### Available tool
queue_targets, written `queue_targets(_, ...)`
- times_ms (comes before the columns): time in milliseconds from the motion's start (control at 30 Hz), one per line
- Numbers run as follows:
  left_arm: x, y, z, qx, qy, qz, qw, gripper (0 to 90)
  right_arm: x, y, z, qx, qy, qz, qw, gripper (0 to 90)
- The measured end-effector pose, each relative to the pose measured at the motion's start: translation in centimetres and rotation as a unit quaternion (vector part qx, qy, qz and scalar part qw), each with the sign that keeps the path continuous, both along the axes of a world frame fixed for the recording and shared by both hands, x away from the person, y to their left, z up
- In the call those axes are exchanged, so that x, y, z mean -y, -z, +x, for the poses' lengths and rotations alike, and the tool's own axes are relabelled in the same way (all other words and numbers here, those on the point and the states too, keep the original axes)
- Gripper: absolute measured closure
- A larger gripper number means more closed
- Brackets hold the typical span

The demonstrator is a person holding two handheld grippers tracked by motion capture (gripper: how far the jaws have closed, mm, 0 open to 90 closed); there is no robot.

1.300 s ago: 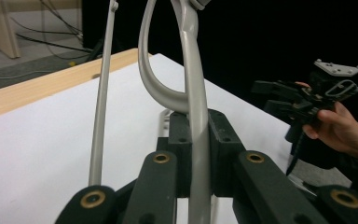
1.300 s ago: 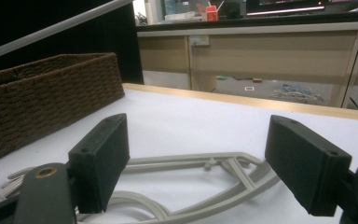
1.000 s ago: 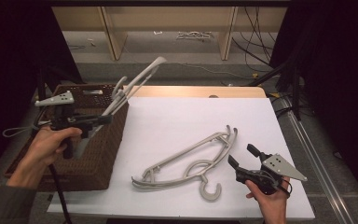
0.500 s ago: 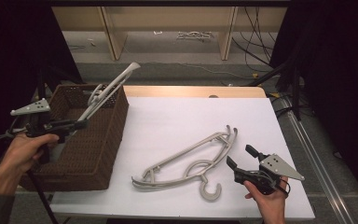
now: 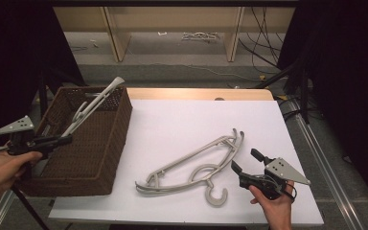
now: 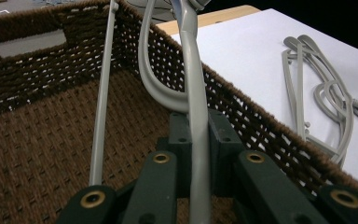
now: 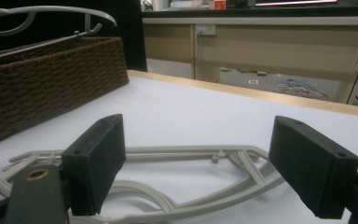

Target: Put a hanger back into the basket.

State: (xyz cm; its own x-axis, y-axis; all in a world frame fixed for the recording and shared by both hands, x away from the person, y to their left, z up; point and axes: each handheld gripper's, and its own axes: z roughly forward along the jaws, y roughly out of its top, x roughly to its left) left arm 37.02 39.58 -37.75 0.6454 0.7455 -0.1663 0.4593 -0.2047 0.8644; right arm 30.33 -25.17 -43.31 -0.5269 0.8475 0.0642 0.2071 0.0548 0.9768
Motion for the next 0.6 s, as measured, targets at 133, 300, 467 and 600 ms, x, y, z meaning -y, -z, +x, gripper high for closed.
queue_targets(133,-0.9,0.4,-0.3,-0.012,-0.001,0.019,0.9997,81.7,-0.1,0.1,0.2,0.009,-0.003,0.008,0.9999,19.6)
queue_targets(300,-1.3,0.4,-0.3,-0.021,0.006,0.028,0.9994,81.7,-0.1,0.1,0.1,0.000,-0.004,0.009,0.9999,19.7)
queue_targets(467,-1.4,0.9,0.3,-0.044,-0.005,0.038,0.9983,81.6,0.0,0.0,-0.1,-0.012,-0.003,-0.005,0.9999,19.7)
queue_targets(600,-0.7,1.2,0.8,-0.073,-0.009,0.058,0.9956,81.4,-0.1,0.1,0.0,-0.006,-0.004,-0.002,1.0000,19.9)
